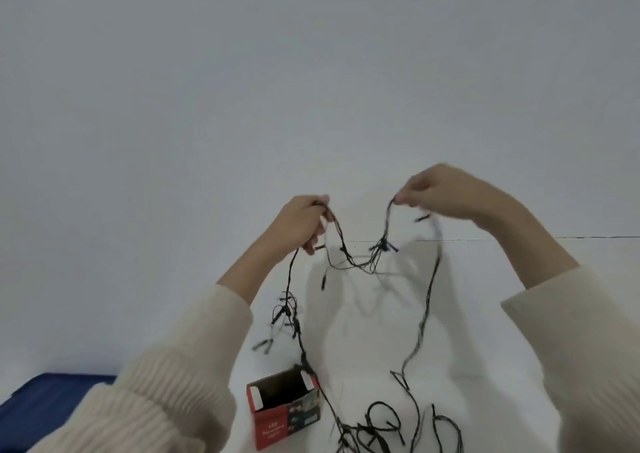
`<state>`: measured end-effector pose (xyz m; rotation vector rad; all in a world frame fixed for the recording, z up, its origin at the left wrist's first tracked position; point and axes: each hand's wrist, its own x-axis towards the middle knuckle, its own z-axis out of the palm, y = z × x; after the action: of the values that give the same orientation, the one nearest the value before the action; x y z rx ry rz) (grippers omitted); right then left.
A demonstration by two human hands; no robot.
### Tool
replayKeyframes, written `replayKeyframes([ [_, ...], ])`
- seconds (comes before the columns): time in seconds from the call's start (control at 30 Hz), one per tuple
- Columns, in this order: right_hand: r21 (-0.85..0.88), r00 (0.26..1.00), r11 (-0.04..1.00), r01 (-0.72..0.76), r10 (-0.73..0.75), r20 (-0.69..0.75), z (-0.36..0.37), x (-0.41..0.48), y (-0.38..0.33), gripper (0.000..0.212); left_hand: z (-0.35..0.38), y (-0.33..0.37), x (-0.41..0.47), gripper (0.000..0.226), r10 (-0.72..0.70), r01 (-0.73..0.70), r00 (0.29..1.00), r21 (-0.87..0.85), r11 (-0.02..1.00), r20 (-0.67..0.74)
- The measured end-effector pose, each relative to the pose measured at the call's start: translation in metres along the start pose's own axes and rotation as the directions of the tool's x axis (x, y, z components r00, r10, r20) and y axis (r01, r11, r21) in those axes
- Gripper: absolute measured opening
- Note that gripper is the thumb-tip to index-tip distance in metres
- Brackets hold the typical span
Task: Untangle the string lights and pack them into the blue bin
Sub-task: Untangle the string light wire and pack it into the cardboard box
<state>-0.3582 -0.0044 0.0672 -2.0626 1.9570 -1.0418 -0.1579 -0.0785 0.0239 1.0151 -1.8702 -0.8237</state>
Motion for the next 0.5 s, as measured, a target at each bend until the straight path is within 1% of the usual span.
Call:
replayKeyframes([
  [0.03, -0.027, 0.996, 1.000, 0.016, -0.013, 0.090, 0.007, -0.002, -0.004, 0.036, 0.004, 0.013, 0.002, 0.036, 0.083, -0.083, 0.997, 0.102, 0.991, 0.007],
  [0.07, 0.055, 0.983, 0.998, 0.036, -0.045, 0.176, 0.014, -0.005, -0.010, 0.051, 0.008, 0.025, 0.003, 0.035, 0.165, -0.167, 0.986, 0.208, 0.964, 0.027],
  [0.1, 0.203, 0.964, 0.979, 0.022, -0.074, 0.254, 0.021, -0.007, -0.017, 0.060, 0.010, 0.034, 0.004, 0.034, 0.229, -0.235, 0.972, 0.309, 0.922, 0.056],
  [0.13, 0.363, 0.942, 0.931, -0.020, -0.104, 0.320, 0.026, -0.008, -0.022, 0.064, 0.011, 0.042, 0.005, 0.034, 0.268, -0.274, 0.961, 0.392, 0.878, 0.072],
  [0.17, 0.500, 0.925, 0.862, -0.089, -0.115, 0.363, 0.030, -0.007, -0.022, 0.063, 0.011, 0.045, 0.007, 0.033, 0.283, -0.282, 0.957, 0.442, 0.851, 0.066],
  [0.2, 0.590, 0.918, 0.791, -0.161, -0.100, 0.384, 0.032, -0.007, -0.020, 0.057, 0.008, 0.045, 0.010, 0.031, 0.273, -0.263, 0.961, 0.453, 0.852, 0.045],
  [0.23, 0.617, 0.924, 0.765, -0.183, -0.079, 0.373, 0.032, -0.006, -0.017, 0.046, 0.003, 0.042, 0.012, 0.026, 0.243, -0.233, 0.970, 0.427, 0.874, 0.032],
  [0.27, 0.612, 0.941, 0.772, -0.173, -0.054, 0.334, 0.030, -0.006, -0.014, 0.033, -0.001, 0.037, 0.012, 0.022, 0.206, -0.206, 0.978, 0.379, 0.902, 0.043],
  [0.3, 0.609, 0.958, 0.778, -0.156, -0.031, 0.286, 0.028, -0.005, -0.010, 0.023, -0.005, 0.031, 0.011, 0.020, 0.166, -0.184, 0.983, 0.330, 0.926, 0.084],
  [0.4, 0.685, 0.988, 0.714, -0.142, 0.058, 0.145, 0.023, -0.004, 0.004, 0.021, -0.013, 0.006, -0.002, 0.021, 0.063, -0.109, 0.967, 0.179, 0.978, 0.249],
  [0.47, 0.714, 0.985, 0.681, -0.164, 0.156, 0.079, 0.023, -0.005, 0.017, 0.021, -0.017, -0.015, -0.010, 0.020, -0.007, -0.041, 0.943, 0.136, 0.990, 0.331],
  [0.5, 0.711, 0.978, 0.680, -0.178, 0.203, 0.051, 0.024, -0.006, 0.025, 0.022, -0.019, -0.024, -0.013, 0.020, -0.038, -0.008, 0.932, 0.127, 0.992, 0.361],
])
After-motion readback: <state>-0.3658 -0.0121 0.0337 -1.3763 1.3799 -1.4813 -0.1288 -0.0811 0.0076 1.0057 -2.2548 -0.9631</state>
